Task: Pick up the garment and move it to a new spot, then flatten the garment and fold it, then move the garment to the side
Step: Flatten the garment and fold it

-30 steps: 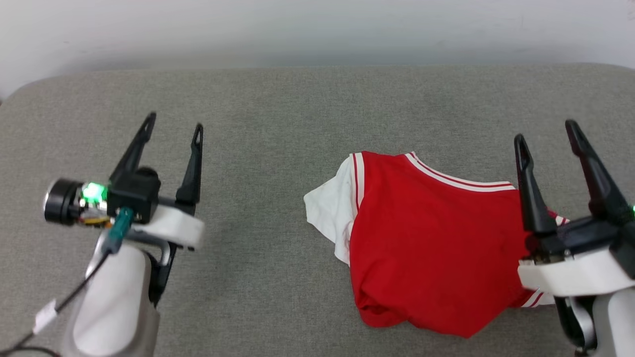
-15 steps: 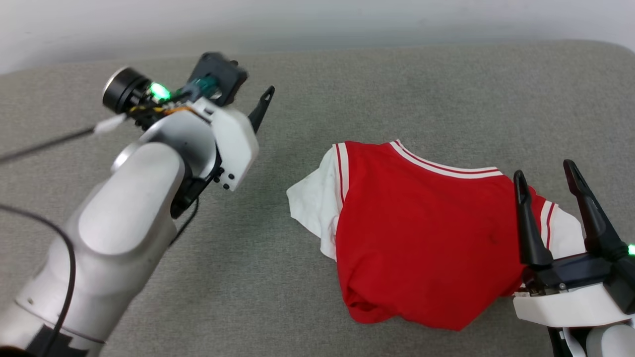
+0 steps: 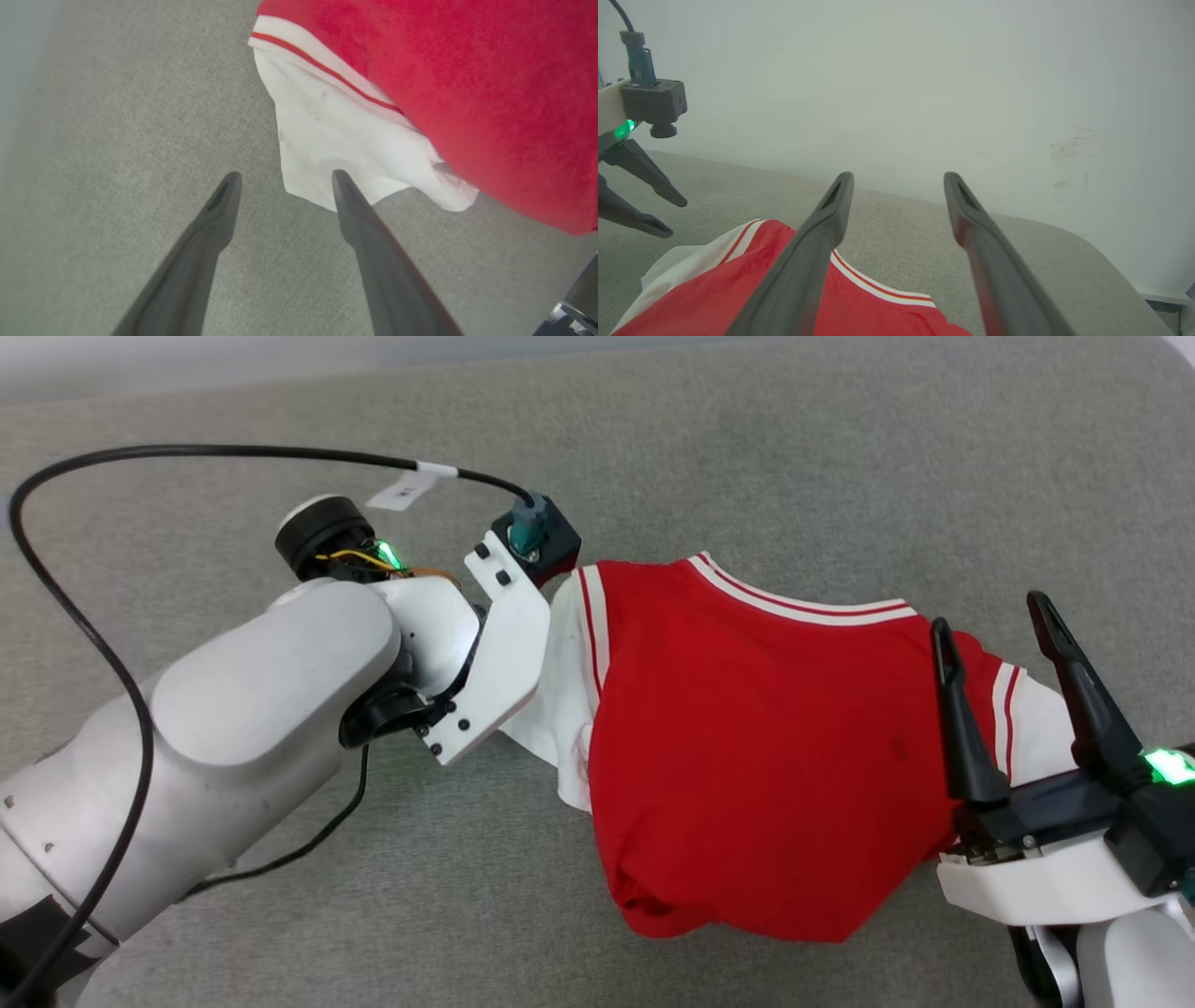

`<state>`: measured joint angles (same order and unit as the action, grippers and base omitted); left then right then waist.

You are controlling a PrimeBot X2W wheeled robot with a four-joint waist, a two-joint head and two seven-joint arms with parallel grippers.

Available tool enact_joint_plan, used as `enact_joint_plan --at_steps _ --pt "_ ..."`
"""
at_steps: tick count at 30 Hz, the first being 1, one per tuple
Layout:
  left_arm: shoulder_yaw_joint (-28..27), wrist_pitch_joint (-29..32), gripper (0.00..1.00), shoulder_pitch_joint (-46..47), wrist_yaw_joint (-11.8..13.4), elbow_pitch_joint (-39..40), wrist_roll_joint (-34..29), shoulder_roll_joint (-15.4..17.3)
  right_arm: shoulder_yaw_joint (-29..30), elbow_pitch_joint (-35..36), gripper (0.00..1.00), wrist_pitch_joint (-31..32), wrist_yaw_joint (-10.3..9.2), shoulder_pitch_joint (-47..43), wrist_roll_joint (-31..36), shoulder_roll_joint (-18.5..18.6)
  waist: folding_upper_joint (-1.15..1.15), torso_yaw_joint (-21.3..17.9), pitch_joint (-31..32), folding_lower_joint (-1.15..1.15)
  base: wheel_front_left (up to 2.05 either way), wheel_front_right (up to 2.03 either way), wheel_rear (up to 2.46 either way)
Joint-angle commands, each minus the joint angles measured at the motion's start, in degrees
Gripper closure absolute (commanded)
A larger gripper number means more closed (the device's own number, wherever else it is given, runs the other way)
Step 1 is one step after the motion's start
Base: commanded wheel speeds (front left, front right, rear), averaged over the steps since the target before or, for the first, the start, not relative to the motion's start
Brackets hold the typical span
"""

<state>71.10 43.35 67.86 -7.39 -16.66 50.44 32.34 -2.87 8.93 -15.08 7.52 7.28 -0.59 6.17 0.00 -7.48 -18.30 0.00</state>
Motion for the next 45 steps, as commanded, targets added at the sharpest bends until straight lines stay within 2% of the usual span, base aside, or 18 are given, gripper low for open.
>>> enact_joint_plan --at_steps 1,5,9,13,14,15,20,24,34,37,39,43,44,45 --pt "1.0 1.5 0.0 0.9 0.0 0.4 0.9 0.2 -0.4 -0.2 0.0 -0.1 -0.06 1.2 0.2 -0.2 0.0 -1.1 -1.5 0.0 0.0 0.0 0.0" --pt "2.2 4.2 0.0 0.0 0.0 1.0 1.8 -0.4 -1.0 -0.7 0.0 -0.1 -0.06 2.3 0.6 -0.5 0.0 -1.8 -3.1 0.0 0.0 0.0 0.0" --pt "2.3 9.3 0.0 -4.2 0.0 2.6 -1.8 -0.5 -1.7 -1.2 0.0 -0.1 -0.06 3.4 0.8 -0.6 0.0 -2.5 -4.1 0.0 0.0 0.0 0.0" --pt "2.9 13.0 0.0 -8.0 -0.1 4.1 -5.0 0.9 -2.0 -1.7 0.0 -0.1 -0.06 4.0 1.2 -0.7 0.0 -2.6 -4.3 0.0 0.0 0.0 0.0" --pt "3.0 13.3 0.56 -8.4 -0.1 4.3 -5.3 1.1 -2.0 -1.7 0.0 -0.1 -0.06 4.2 1.2 -0.7 0.0 -2.5 -4.2 0.0 0.0 0.0 0.0" --pt "3.0 12.7 1.0 -8.4 -0.1 4.3 -5.5 1.2 -2.1 -1.9 0.0 -0.1 -0.06 4.3 1.3 -0.7 0.0 -2.3 -4.0 0.0 0.0 0.0 0.0" --pt "2.4 8.0 1.0 -4.8 0.0 4.6 -4.2 1.0 -1.9 -2.3 0.0 -0.1 -0.06 3.4 1.5 -0.2 0.0 -0.4 -2.1 0.0 0.0 0.0 0.0" --pt "2.3 4.9 1.0 -2.9 0.0 5.2 -1.8 2.8 -1.4 -2.5 0.0 -0.1 -0.06 2.1 1.4 0.0 0.0 1.5 0.0 0.0 0.0 0.0 0.0" --pt "2.3 2.8 1.0 -6.5 0.0 1.9 4.2 16.1 -0.9 -2.3 0.0 -0.1 -0.06 -0.7 1.0 0.6 0.0 4.5 4.0 0.0 0.0 0.0 0.0" --pt "2.3 1.8 1.0 -8.8 0.0 -1.7 6.4 18.5 -0.8 -2.1 0.0 -0.1 -0.06 -1.1 1.0 0.8 0.0 4.9 4.3 0.0 0.0 0.0 0.0" --pt "2.3 0.6 1.0 -10.3 0.0 -4.3 7.3 19.1 -1.0 -2.2 0.0 -0.1 -0.06 -1.3 1.0 0.8 0.0 5.1 4.3 0.0 0.0 0.0 0.0" --pt "2.1 -1.7 1.0 -12.5 0.0 -8.1 9.1 18.0 -1.5 -2.4 0.0 -0.1 -0.06 -1.4 1.1 1.0 0.0 5.2 4.4 0.0 0.0 0.0 0.0" --pt "1.9 -2.8 0.8 -12.6 0.0 -8.8 8.9 17.6 -1.5 -2.5 0.0 -0.1 -0.06 -1.4 1.1 1.1 0.0 5.3 4.5 0.0 0.0 0.0 0.0" --pt "1.8 -3.8 0.0 -12.7 0.0 -9.5 8.6 17.2 -1.5 -2.6 0.0 -0.1 -0.06 -1.5 1.1 1.1 0.0 5.3 4.6 0.0 0.0 0.0 0.0"
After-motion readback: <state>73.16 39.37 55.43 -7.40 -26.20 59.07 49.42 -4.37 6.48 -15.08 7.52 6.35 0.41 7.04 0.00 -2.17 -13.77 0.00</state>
